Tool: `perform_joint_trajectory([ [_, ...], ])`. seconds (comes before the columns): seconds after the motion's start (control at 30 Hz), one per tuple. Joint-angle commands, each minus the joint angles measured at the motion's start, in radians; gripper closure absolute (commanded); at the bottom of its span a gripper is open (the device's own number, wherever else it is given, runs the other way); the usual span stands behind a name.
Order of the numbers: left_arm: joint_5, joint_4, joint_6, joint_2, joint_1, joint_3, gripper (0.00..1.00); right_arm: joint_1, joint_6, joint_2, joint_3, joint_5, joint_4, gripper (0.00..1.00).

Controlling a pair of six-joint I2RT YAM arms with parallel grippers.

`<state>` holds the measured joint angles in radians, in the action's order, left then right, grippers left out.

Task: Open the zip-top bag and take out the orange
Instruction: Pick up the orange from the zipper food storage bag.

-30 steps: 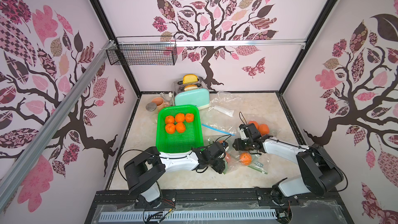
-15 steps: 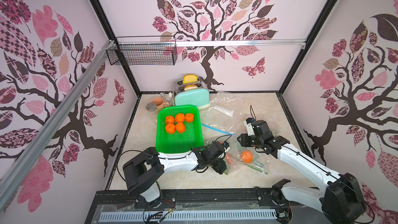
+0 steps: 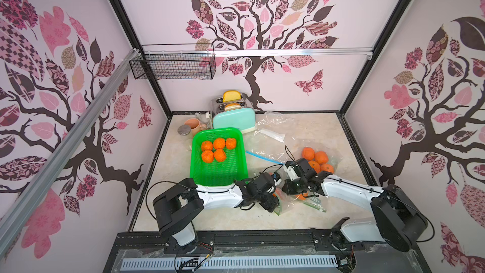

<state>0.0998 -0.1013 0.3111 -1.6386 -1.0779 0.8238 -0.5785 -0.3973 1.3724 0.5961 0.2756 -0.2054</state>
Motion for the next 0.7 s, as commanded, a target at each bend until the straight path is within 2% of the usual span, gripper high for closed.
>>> perform_joint_trajectory([
  [0.0, 0.013, 0.056, -0.006, -0.026, -0.001, 0.021, 0.18, 0.000, -0.010, 0.073, -0.020, 0.048, 0.045, 0.86],
  [0.13, 0.037, 0.063, -0.010, -0.037, -0.001, 0.022, 0.24, 0.000, -0.011, 0.080, -0.027, 0.022, 0.060, 0.86],
  [0.23, 0.041, 0.046, -0.009, -0.016, -0.002, 0.011, 0.40, 0.005, -0.006, 0.067, -0.027, -0.003, 0.054, 0.85],
  [0.37, 0.024, 0.028, 0.006, 0.075, -0.005, -0.036, 0.54, 0.027, -0.003, 0.055, -0.031, -0.012, 0.053, 0.85],
  [0.67, 0.033, -0.200, 0.057, 0.295, -0.005, -0.084, 0.59, 0.097, -0.006, 0.011, -0.054, -0.016, 0.080, 0.83],
])
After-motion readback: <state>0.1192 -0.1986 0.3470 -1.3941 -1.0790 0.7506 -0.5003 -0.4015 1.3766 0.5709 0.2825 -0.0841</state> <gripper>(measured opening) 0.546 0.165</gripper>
